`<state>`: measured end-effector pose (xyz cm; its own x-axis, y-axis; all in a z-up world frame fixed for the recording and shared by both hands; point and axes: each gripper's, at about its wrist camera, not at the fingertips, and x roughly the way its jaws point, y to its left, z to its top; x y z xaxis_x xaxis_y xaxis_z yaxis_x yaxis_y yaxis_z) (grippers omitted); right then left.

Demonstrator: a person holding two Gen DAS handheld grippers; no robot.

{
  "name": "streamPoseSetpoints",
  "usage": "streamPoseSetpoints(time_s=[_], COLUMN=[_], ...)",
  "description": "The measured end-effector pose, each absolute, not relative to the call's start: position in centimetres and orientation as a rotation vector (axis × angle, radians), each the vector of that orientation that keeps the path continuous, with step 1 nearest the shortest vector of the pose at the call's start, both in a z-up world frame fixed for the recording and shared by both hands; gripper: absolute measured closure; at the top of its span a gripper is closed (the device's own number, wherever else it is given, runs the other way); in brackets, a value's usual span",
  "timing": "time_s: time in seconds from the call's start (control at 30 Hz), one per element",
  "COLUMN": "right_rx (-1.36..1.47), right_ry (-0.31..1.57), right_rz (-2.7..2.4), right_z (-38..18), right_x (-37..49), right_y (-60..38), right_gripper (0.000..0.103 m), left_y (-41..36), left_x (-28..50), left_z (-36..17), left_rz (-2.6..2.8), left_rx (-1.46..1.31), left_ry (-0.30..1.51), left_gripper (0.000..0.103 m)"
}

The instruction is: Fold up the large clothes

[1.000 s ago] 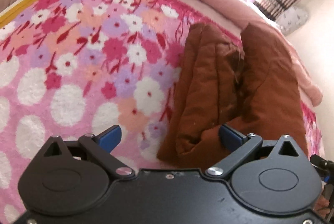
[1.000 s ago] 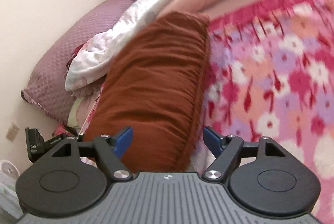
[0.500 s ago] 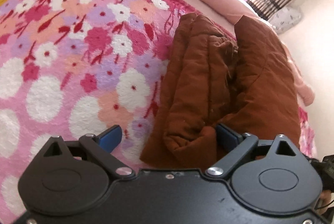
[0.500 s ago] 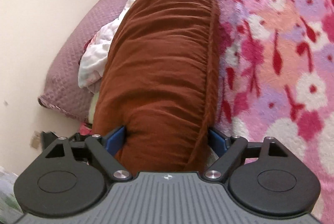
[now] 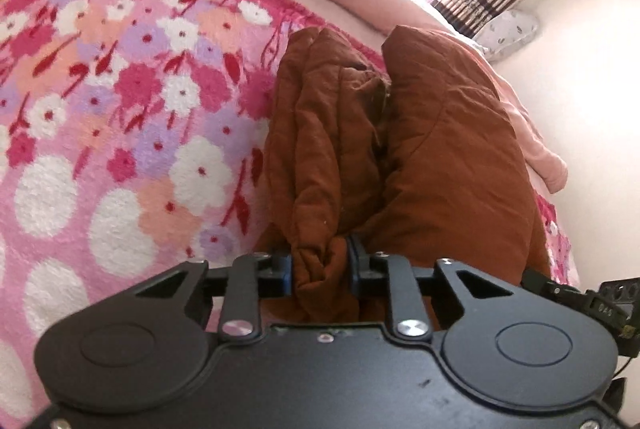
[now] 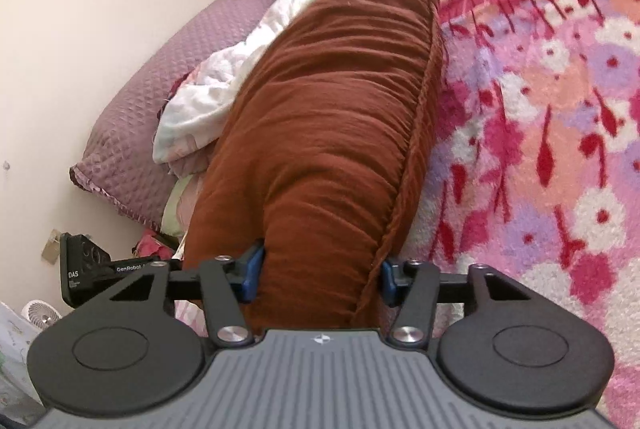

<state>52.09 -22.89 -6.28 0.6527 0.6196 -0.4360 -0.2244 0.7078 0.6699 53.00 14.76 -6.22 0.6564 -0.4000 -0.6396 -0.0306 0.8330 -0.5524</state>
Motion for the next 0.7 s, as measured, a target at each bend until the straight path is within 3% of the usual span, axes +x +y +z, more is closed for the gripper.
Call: streamPoseSetpoints(time_s=[0.33, 0.7], right_rx=[0.521, 0.437], right_ry=[0.575, 0.529], right_rz=[0.509, 0.440], right_z=[-2.2, 0.8], right_x=[49.3, 37.7], right_y=[-23.9, -28.0], right_gripper=[0.052, 0.052], left_y=[11.4, 1.4], left_x=[50.6, 43.3], left_z=[-2.2, -0.8], left_rz=[-0.320, -0.469], left_rx=[-0.526, -0.352], left_ry=[0.720, 0.677], left_gripper=[0.084, 0.084])
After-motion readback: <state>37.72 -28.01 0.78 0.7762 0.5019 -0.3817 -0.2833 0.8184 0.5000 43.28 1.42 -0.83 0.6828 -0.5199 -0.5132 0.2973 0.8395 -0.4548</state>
